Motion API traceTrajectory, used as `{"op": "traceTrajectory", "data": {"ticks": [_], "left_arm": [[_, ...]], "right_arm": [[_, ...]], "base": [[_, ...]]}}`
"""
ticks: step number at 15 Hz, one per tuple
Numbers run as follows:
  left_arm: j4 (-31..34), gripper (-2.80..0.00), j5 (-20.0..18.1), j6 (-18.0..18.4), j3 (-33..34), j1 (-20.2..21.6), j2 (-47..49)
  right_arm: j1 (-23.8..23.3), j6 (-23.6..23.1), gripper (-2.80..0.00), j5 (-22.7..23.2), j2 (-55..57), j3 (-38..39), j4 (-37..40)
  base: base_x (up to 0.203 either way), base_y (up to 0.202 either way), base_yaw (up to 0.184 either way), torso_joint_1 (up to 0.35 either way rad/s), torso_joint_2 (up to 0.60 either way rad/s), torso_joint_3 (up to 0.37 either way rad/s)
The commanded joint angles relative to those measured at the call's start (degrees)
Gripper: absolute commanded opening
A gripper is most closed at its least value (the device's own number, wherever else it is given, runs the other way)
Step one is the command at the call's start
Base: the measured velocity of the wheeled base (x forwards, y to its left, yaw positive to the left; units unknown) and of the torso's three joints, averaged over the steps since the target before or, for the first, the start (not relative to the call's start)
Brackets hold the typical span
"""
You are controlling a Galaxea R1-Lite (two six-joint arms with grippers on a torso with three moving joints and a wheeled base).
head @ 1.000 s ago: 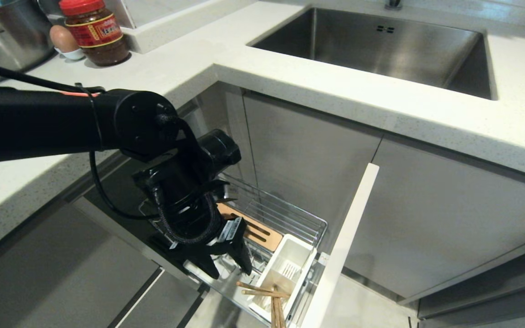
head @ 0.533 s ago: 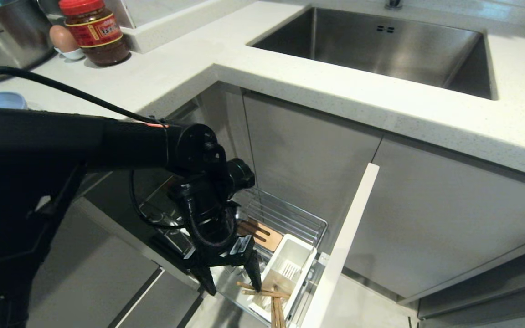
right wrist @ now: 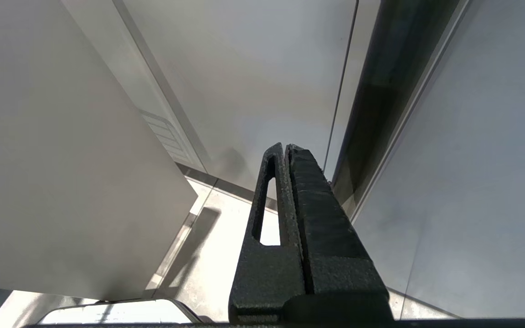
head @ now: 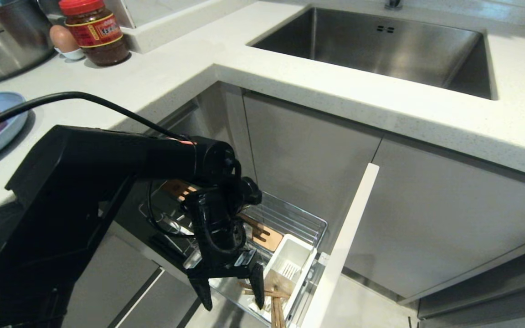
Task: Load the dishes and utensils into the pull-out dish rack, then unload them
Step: Take the chopsticks out of the cupboard
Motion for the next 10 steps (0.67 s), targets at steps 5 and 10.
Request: {"op": "traceTrajectory", "data": {"ticks": [5,10], "left_arm": [[1.0,0.0,-1.6,-0.4,-1.7,-1.2,1.8],[1.0,0.0,-2.4,-0.6,-2.4,-1.3,2.8]], "right_arm": [[0.0,0.0,-2.8,0.0,-0.2,0.0,0.0],[0.0,0.0,-2.8,0.0,-0.2,0.0,0.0]], "base": [[0.0,0.0,0.0,0.0,0.0,0.0],[0.0,0.0,0.0,0.0,0.0,0.0]]}}
